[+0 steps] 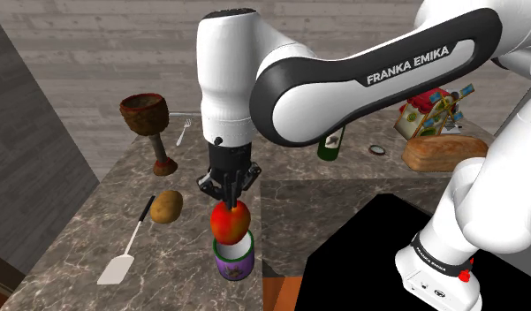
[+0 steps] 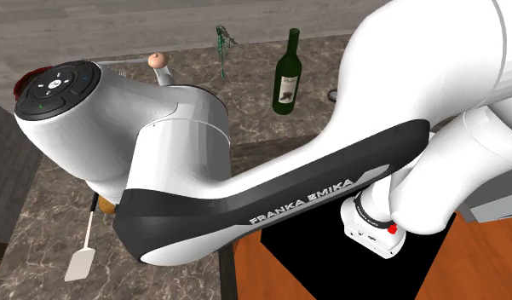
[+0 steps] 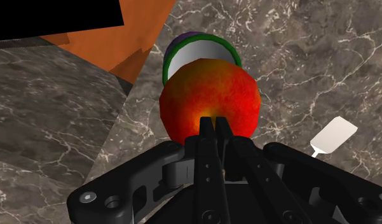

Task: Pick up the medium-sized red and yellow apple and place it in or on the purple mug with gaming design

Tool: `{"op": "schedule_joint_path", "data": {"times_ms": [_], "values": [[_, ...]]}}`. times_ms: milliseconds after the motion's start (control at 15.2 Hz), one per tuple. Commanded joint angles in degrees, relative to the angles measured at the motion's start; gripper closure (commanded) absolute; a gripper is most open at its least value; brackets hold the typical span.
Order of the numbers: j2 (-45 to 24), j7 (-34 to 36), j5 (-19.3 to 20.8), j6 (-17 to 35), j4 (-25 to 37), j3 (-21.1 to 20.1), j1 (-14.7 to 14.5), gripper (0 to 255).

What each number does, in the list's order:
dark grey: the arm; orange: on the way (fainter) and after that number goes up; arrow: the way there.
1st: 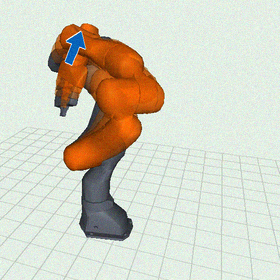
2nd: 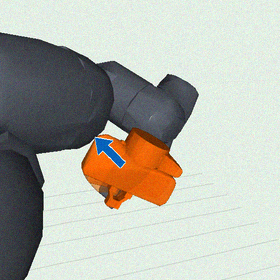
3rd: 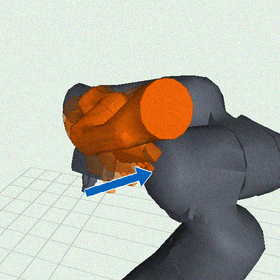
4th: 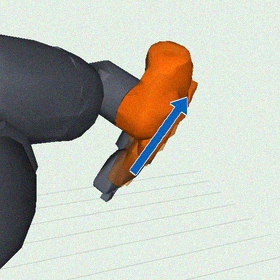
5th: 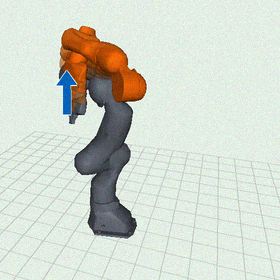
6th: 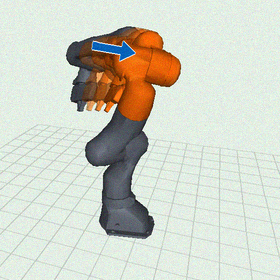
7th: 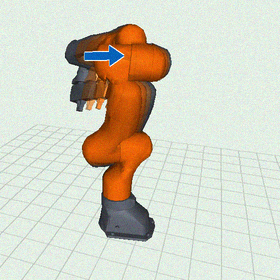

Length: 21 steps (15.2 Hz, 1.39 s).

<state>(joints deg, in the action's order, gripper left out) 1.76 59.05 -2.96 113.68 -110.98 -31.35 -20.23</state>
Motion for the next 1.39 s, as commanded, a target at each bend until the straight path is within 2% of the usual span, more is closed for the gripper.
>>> {"op": "schedule_joint_path", "data": {"times_ms": [0, 264, 330, 660, 924, 1320], "values": [[0.0, 0.0, 0.0, 0.2, -0.1, 0.0, 0.0, 255], [0.0, 0.0, 0.0, 0.2, -0.1, 0.0, 0.0, 255], [0.0, 0.0, 0.0, 0.2, -0.1, 0.0, 0.0, 0], [0.0, 0.0, 0.0, 0.2, -0.1, 0.0, 0.0, 0], [1.5, -0.5, -0.7, -6.9, 5.7, 0.4, 0.3, 0], [1.5, -0.5, -0.7, -6.9, 5.7, 0.4, 0.3, 0]]}}
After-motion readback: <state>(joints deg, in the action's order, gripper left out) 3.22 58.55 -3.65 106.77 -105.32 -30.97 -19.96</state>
